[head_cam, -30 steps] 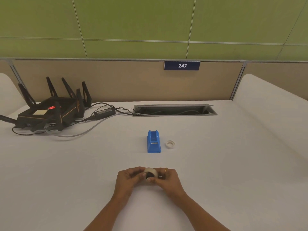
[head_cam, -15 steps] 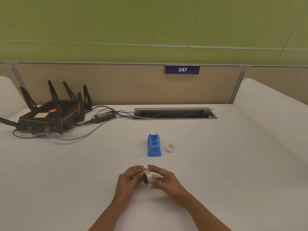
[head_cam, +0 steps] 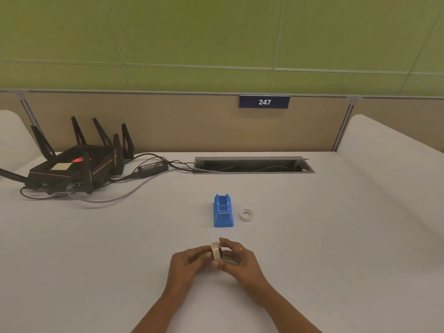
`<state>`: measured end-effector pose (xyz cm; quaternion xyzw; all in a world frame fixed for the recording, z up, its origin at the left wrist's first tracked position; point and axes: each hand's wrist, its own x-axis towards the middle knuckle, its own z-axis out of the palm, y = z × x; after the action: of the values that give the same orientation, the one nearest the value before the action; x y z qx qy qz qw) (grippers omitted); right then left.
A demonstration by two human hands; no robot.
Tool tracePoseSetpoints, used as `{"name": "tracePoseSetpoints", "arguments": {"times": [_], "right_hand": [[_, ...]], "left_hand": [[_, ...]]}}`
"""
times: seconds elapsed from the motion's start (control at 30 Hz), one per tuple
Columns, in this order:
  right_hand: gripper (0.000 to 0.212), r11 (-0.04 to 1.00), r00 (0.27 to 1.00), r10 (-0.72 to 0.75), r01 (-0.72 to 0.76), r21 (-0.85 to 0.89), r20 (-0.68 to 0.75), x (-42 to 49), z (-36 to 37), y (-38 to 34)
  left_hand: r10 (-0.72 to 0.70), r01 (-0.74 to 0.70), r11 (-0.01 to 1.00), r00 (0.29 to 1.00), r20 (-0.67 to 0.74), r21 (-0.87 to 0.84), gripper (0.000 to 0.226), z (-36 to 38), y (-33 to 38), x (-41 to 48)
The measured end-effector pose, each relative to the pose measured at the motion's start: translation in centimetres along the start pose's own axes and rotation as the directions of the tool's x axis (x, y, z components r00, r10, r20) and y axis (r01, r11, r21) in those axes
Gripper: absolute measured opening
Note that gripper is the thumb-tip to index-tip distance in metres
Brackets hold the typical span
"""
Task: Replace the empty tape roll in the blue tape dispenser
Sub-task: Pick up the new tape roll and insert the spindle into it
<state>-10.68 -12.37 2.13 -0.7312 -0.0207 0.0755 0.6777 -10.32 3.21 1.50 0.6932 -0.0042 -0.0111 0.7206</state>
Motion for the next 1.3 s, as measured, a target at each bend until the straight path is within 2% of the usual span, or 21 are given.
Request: {"name": "tracePoseSetpoints", "arguments": {"times": [0.27, 0.57, 0.8, 1.0, 1.2, 1.3], "right_hand": [[0.057, 1.0, 0.998, 0.022, -0.023, 0.017, 0.066, 0.0, -0.2, -0.1], [0.048, 0.998, 0.999, 0.034, -0.033, 0.054, -0.024, 0.2, 0.0, 0.5], [0.041, 0.999, 0.999, 0.042, -0.041, 0.028, -0.028, 0.2, 0.1, 0.3], [0.043, 0.999, 0.999, 0.042, -0.041, 0.035, -0.028, 0.3, 0.1, 0.4], [0.06, 0.998, 0.999, 0.024, -0.022, 0.053, -0.027, 0.9, -0.5, -0.2], [0.057, 1.0, 1.0, 0.012, -0.011, 0.022, -0.018, 1.7, -0.9, -0.8]], "left_hand": [[-0.002, 0.003, 1.0, 0.999, 0.048, -0.008, 0.03, 0.1, 0.5, -0.2], [-0.001, 0.001, 0.999, 1.0, 0.0, -0.046, 0.038, -0.1, -0.1, 0.2], [-0.009, 0.01, 0.999, 1.0, 0.008, -0.05, 0.046, -0.2, -0.2, 0.4], [-0.011, 0.012, 0.999, 1.0, 0.013, -0.039, 0.041, -0.1, -0.1, 0.5], [-0.064, 0.063, 0.994, 0.998, -0.003, -0.084, 0.026, 0.1, 0.2, 1.5], [-0.078, 0.075, 0.994, 0.996, -0.032, -0.078, 0.021, 0.5, 0.4, 2.6]]}}
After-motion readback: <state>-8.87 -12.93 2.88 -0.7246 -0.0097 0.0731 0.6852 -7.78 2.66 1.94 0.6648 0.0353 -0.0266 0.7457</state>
